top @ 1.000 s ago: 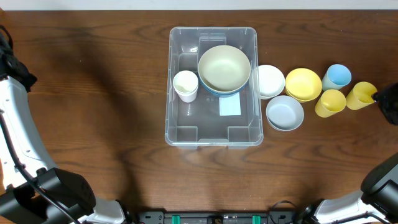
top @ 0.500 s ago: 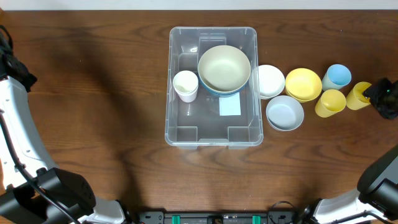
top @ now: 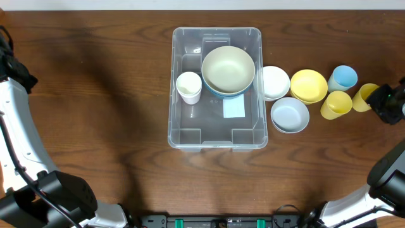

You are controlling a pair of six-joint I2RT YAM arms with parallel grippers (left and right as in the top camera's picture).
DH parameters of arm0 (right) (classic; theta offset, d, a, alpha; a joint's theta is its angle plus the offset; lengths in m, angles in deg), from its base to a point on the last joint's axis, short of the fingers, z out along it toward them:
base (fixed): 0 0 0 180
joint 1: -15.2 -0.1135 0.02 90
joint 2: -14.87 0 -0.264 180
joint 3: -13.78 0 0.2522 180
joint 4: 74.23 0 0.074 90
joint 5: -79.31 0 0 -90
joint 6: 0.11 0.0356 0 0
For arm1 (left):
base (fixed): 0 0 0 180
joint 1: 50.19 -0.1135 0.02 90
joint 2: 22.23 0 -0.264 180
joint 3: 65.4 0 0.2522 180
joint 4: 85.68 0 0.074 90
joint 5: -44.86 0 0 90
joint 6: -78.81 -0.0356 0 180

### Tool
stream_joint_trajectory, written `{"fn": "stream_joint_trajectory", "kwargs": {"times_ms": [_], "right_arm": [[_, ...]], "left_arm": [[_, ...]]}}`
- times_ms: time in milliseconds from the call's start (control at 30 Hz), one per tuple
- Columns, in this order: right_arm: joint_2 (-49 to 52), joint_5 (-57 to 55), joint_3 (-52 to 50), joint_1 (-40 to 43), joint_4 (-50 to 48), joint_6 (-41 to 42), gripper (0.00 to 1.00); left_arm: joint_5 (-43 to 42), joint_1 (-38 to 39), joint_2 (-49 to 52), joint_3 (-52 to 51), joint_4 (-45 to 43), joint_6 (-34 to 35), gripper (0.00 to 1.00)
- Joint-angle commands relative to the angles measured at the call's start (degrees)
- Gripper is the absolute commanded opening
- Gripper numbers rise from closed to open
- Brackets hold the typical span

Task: Pack container
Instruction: 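Lower the right gripper and grasp the rim of a yellow cup, then carry the yellow cup into the container onto the white cup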

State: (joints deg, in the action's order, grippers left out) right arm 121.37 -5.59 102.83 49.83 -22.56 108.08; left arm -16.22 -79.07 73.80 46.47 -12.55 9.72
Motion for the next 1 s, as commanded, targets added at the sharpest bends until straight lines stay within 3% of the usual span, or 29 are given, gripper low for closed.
{"fn": "stream_joint_trajectory", "kwargs": {"times_ms": [0, 33, 167, 300, 633, 800, 967], "right_arm": [[0.15, -0.46, -0.11, -0.04, 0.46, -0.66, 0.27], [0.15, -0.66, -0.11, 0.02, 0.66, -0.68, 0.22], [0.15, -0.57, -0.11, 1.05, 1.7, -0.66, 0.17], [-0.13, 0.09, -0.04, 2.54, 3.91, -0.63, 0.07], [-11.87, 3.37, 0.76, 3.45, 9.64, -2.58, 0.06], [-24.46, 9.68, 1.09, -0.98, 10.23, -4.81, 0.04], [-35.15, 10.97, 4.33, -13.05, 12.9, -5.16, 0.03]], "left_arm": [[1.11, -0.2, 0.48, 0.2, 0.11, -0.31, 0.98], [1.11, -0.2, 0.48, 0.2, 0.11, -0.31, 0.98], [1.11, -0.2, 0.48, 0.2, 0.13, -0.31, 0.98], [1.11, -0.2, 0.48, 0.2, 0.11, -0.31, 0.98], [1.11, -0.2, 0.48, 0.2, 0.13, -0.31, 0.98], [1.11, -0.2, 0.48, 0.2, 0.11, -0.31, 0.98], [1.11, -0.2, 0.48, 0.2, 0.11, -0.31, 0.98]]}}
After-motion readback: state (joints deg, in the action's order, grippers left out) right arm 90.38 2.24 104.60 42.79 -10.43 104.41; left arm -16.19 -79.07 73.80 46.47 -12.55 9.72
